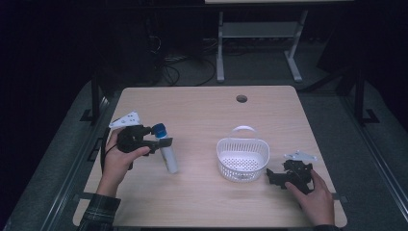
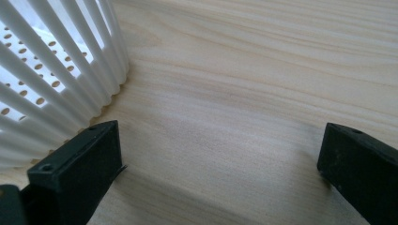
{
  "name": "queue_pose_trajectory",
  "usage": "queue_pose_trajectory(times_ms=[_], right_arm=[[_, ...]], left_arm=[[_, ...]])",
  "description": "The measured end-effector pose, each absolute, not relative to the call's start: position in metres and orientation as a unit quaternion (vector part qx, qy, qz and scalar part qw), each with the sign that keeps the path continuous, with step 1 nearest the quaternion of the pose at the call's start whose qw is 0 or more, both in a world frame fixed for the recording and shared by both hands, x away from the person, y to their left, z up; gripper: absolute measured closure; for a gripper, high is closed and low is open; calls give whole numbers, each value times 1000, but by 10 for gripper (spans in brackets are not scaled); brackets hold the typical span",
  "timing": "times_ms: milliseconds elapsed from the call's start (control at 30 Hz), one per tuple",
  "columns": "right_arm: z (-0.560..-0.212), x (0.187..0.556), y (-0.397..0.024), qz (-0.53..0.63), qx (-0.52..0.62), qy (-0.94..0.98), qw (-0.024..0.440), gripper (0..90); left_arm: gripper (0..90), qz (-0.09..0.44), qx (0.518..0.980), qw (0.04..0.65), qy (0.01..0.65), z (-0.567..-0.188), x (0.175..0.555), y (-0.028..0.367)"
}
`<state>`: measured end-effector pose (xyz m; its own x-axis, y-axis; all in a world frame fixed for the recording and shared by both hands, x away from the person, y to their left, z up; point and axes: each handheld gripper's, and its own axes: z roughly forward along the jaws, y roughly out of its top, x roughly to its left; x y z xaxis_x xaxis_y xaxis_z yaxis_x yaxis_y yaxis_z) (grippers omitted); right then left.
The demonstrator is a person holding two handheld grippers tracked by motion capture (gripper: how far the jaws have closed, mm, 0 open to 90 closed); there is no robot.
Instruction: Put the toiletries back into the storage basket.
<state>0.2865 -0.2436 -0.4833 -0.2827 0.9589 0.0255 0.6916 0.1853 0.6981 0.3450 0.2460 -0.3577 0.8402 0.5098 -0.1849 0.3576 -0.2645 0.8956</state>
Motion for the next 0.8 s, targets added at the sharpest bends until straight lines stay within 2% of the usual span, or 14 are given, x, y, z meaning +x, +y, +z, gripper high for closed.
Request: queue_pose_trajectory(times_ms=[800], right_arm=[[-483,286,-244,309,557,740,217,0]], left_arm=[[363,74,789,560,242,-331,346,227]])
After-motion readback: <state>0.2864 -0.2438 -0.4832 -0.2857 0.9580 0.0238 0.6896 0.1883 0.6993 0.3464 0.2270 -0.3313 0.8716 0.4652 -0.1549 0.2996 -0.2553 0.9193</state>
